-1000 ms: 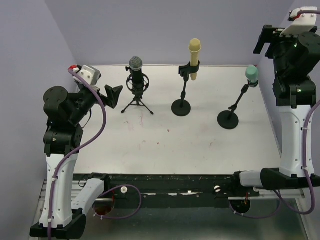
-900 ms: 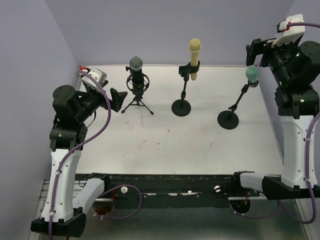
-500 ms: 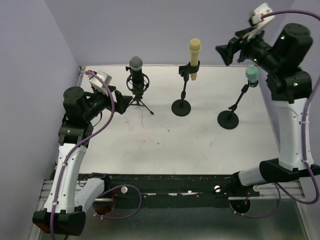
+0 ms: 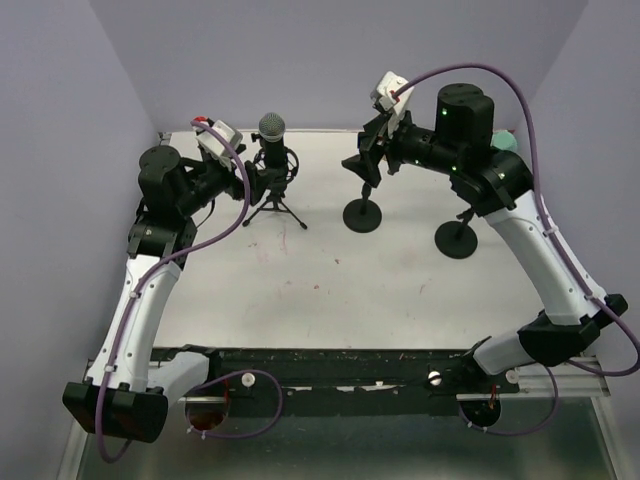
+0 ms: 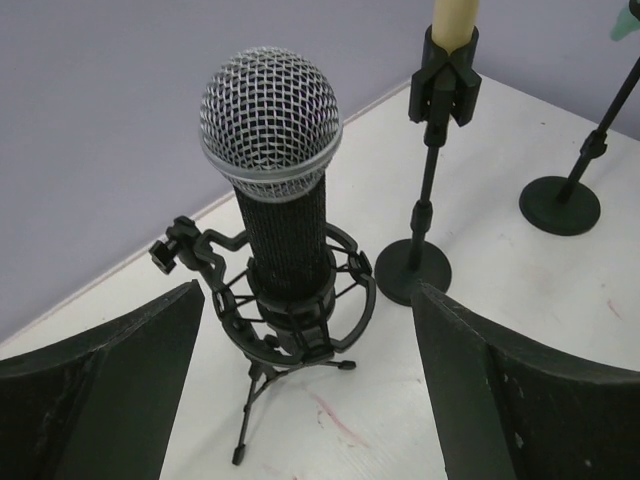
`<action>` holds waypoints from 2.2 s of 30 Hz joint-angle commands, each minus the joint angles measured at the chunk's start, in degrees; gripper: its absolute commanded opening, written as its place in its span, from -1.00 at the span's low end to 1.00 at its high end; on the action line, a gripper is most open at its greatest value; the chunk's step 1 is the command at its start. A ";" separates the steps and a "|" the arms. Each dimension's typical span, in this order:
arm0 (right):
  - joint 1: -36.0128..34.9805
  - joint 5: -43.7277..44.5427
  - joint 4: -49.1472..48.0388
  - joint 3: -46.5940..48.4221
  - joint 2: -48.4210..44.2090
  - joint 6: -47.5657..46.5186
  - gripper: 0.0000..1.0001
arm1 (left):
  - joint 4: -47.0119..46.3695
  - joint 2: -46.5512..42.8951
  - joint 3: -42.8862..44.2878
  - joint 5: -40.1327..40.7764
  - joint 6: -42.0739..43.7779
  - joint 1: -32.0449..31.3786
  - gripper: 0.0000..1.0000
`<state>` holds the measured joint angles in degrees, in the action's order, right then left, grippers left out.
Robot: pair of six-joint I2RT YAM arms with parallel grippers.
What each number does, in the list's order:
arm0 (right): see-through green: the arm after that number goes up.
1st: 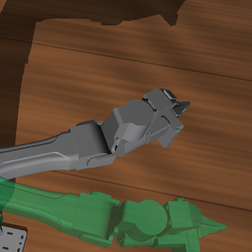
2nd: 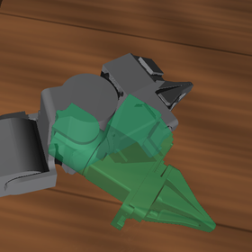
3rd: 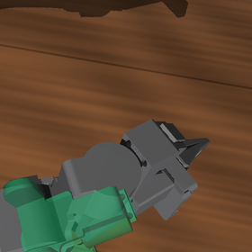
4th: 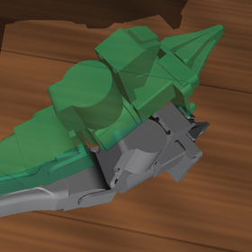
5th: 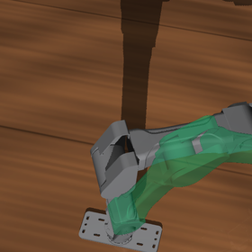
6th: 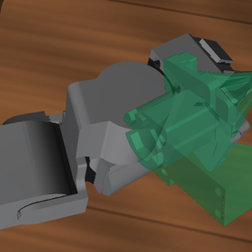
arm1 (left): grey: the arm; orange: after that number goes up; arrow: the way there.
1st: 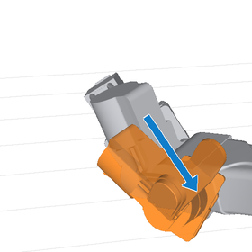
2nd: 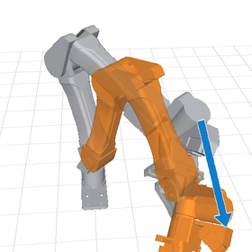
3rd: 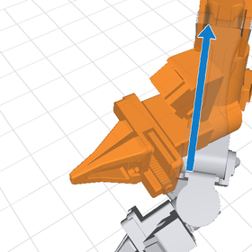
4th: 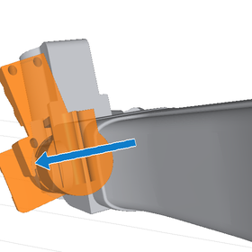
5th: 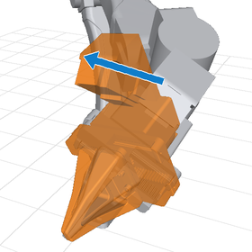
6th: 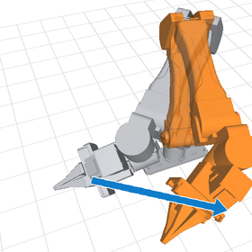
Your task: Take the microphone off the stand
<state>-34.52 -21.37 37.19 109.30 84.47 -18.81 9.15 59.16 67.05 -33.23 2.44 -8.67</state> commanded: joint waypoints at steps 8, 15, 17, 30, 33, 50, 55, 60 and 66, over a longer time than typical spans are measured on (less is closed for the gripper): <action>-10.47 9.76 -16.36 -1.03 8.77 11.06 0.96 | 13.69 -5.53 6.52 18.44 -1.71 -0.30 0.98; -14.61 17.47 -20.05 2.14 15.54 16.60 1.00 | 16.52 -15.47 0.03 24.70 0.19 -0.21 0.98; -14.70 20.12 -19.87 3.99 18.18 18.62 0.99 | 16.60 -17.57 -1.91 24.80 1.51 0.66 0.98; -15.14 29.10 -25.85 7.42 25.31 24.00 0.67 | 14.94 -20.40 -4.03 25.32 5.91 3.66 0.98; -15.13 26.03 -25.41 8.56 26.10 22.50 0.34 | 14.32 -19.43 -3.85 25.50 6.61 3.92 0.98; -9.26 -5.84 -21.73 1.18 15.03 7.47 -0.43 | 19.24 -16.18 0.27 13.74 10.22 4.27 0.98; -0.91 -24.76 -16.02 5.57 15.73 5.37 -0.46 | 23.27 -14.69 1.94 2.76 10.83 4.10 0.98; -0.02 -28.29 -7.50 11.98 17.13 -3.25 -0.39 | 25.92 -12.76 2.56 -6.48 13.82 2.96 0.98; -0.02 -25.07 -16.39 -1.14 11.80 3.82 0.15 | 20.76 -8.45 1.52 -12.45 8.57 2.43 0.98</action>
<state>-34.13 -45.43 28.16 116.57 101.43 -19.57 32.91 48.10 68.25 -37.71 14.02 -5.76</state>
